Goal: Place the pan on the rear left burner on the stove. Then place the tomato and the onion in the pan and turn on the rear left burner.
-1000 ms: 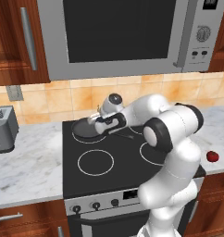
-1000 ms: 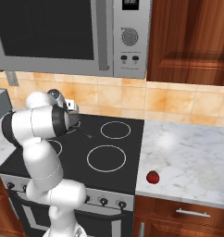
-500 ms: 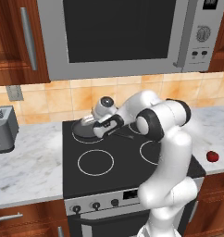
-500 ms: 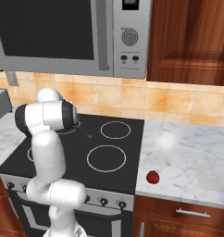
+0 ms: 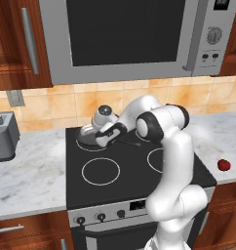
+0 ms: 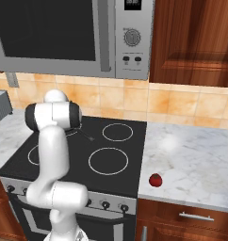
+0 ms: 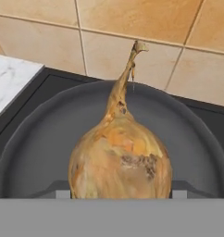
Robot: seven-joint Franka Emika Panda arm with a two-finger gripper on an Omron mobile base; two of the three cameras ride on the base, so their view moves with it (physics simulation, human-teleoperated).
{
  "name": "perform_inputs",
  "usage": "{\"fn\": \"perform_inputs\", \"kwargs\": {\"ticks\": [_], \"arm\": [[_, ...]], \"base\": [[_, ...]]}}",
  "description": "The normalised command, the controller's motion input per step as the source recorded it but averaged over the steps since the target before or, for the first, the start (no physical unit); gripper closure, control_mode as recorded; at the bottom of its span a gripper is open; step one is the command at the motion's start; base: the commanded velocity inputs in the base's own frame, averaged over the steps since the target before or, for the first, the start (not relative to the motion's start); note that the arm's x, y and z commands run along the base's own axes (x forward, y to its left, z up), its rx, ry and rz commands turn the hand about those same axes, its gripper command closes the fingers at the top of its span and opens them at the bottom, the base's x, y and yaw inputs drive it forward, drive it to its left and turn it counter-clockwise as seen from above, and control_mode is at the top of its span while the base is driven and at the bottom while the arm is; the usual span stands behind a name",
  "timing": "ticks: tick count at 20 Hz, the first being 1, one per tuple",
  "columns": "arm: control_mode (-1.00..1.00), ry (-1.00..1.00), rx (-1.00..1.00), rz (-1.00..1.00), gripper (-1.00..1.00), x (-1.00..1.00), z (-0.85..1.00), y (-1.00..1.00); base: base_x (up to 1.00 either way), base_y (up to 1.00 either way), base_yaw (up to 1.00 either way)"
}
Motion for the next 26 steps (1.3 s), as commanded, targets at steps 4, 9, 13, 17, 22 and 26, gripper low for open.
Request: {"fn": "perform_inputs", "kwargs": {"ticks": [4,9,13,17,22,26], "arm": [[-1.00,0.06,0.00,0.00,1.00,0.24,-0.17,0.05],[-1.00,0.06,0.00,0.00,1.00,0.23,-0.14,0.01],[-1.00,0.07,0.00,0.00,-1.00,0.28,-0.14,0.02],[-1.00,0.02,0.00,0.00,-1.00,0.13,-0.03,0.02],[-1.00,0.00,0.00,0.00,-1.00,0.00,0.00,0.00],[-1.00,0.00,0.00,0.00,-1.00,-0.04,0.00,-0.02]], "base": [[0.00,0.00,0.00],[0.00,0.00,0.00],[0.00,0.00,0.00],[0.00,0.00,0.00],[0.00,0.00,0.00],[0.00,0.00,0.00]]}}
